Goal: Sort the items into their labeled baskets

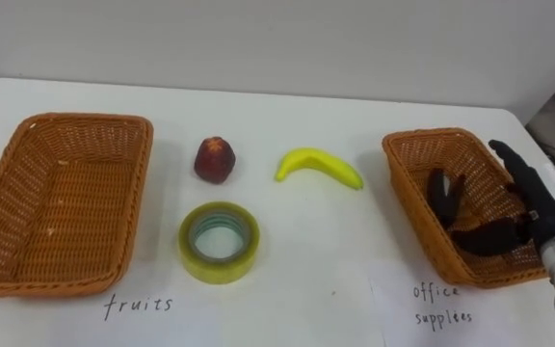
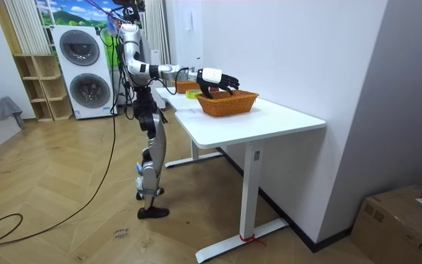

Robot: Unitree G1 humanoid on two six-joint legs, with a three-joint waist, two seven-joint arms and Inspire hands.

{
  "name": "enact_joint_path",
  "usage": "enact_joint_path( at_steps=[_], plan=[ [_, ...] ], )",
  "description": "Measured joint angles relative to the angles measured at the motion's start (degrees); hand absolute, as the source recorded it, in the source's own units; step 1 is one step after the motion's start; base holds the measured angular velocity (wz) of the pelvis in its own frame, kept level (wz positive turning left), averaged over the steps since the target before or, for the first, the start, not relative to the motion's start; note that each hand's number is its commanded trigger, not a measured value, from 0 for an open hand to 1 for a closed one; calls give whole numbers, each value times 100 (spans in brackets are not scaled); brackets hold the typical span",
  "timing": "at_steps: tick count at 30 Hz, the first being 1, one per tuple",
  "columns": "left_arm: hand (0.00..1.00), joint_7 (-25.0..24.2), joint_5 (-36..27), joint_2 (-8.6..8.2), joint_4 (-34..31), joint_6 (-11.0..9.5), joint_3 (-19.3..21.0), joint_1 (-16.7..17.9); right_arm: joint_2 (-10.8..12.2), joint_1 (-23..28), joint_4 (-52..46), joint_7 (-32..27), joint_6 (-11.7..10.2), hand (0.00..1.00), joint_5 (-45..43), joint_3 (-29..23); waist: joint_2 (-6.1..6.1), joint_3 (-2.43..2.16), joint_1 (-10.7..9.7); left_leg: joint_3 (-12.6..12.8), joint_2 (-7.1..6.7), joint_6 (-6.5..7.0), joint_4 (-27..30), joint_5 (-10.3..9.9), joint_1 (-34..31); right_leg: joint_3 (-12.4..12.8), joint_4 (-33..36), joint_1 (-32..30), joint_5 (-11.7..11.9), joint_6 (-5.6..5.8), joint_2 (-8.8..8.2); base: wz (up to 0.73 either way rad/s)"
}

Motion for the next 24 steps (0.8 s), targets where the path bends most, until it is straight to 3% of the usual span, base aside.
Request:
enact_joint_path(
  at_steps=[17, 24],
  plan=[
    [0, 26, 0, 0, -3, 1, -1, 14, 0, 0, -28, 0, 1, 0, -8, 0, 12, 3, 3, 12, 0, 0, 0, 0, 7, 10, 1, 1, 0, 0, 0, 0],
    [0, 114, -7, 0, -3, -39, 0, -11, 1, -1, -534, -23, -30, 0, -1, 0, 35, 0, 1, 19, 4, 0, -2, 0, 11, 9, 2, 2, 0, 0, 1, 0]
  ],
)
